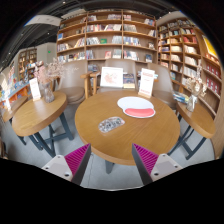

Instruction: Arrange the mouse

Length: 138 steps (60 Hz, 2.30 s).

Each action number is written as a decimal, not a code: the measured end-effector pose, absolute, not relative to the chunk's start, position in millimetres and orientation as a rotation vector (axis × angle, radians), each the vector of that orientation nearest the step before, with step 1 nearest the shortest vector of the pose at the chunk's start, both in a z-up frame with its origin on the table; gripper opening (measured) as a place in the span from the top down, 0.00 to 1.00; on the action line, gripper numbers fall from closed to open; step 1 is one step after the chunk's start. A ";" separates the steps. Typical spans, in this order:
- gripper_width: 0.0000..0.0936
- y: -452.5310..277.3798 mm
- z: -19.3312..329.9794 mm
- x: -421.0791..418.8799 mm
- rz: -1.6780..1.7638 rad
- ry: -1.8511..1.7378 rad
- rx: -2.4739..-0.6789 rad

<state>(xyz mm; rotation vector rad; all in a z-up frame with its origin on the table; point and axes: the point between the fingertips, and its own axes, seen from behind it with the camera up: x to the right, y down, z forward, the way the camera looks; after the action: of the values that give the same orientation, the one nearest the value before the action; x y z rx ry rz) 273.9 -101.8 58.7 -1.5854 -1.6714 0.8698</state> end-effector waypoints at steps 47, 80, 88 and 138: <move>0.08 -138.4 -15.1 111.6 0.789 -1.699 -1.705; 0.52 -146.0 -15.5 61.5 0.796 -1.748 -1.659; 0.56 -157.2 0.7 65.7 0.854 -1.785 -1.670; 0.54 36.8 1.5 -110.4 0.720 -1.630 -1.648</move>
<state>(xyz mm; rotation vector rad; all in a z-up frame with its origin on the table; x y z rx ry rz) -110.4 36.8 1.5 -1.6478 -1.6296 0.7199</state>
